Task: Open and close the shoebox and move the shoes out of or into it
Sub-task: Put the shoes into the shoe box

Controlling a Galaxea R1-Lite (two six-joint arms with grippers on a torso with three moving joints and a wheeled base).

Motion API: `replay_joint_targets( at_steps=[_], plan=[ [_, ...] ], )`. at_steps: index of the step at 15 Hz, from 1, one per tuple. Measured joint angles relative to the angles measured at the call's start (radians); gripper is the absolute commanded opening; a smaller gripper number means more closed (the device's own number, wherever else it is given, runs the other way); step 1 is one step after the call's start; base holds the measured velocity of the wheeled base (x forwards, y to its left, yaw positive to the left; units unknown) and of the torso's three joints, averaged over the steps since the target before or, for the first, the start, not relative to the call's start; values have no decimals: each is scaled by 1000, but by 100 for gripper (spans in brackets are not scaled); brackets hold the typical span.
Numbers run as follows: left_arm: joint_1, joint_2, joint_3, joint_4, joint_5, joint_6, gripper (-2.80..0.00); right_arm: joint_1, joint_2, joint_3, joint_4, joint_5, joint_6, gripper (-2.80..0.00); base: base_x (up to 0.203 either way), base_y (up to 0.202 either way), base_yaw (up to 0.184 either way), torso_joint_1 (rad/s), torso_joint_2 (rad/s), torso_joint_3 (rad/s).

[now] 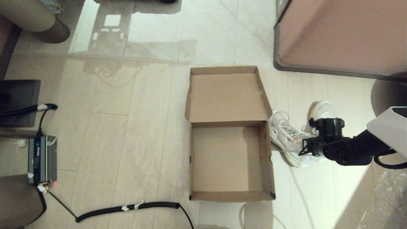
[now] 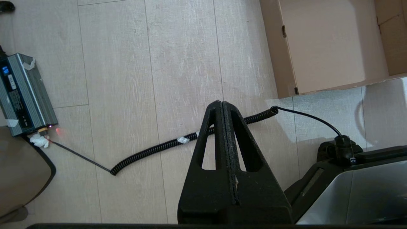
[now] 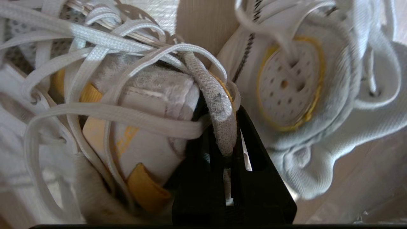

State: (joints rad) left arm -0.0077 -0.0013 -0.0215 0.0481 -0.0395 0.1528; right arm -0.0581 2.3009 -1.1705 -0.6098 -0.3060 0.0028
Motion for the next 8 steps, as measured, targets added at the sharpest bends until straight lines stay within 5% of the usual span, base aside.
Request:
replay_joint_targets(
  at_steps=[6,7,8],
  plan=[
    [0,0,0,2,-1,0,-280,-11,-15,-15,0,4,-3,-280,0,0,0,0,0,0],
    [0,0,0,3,-2,0,-280,-11,-22,-11,2,5,-4,0,0,0,0,0,0,0],
    [0,0,0,3,-3,-1,-280,-10,-31,-6,4,5,-5,0,0,0,0,0,0,0]
  ],
)
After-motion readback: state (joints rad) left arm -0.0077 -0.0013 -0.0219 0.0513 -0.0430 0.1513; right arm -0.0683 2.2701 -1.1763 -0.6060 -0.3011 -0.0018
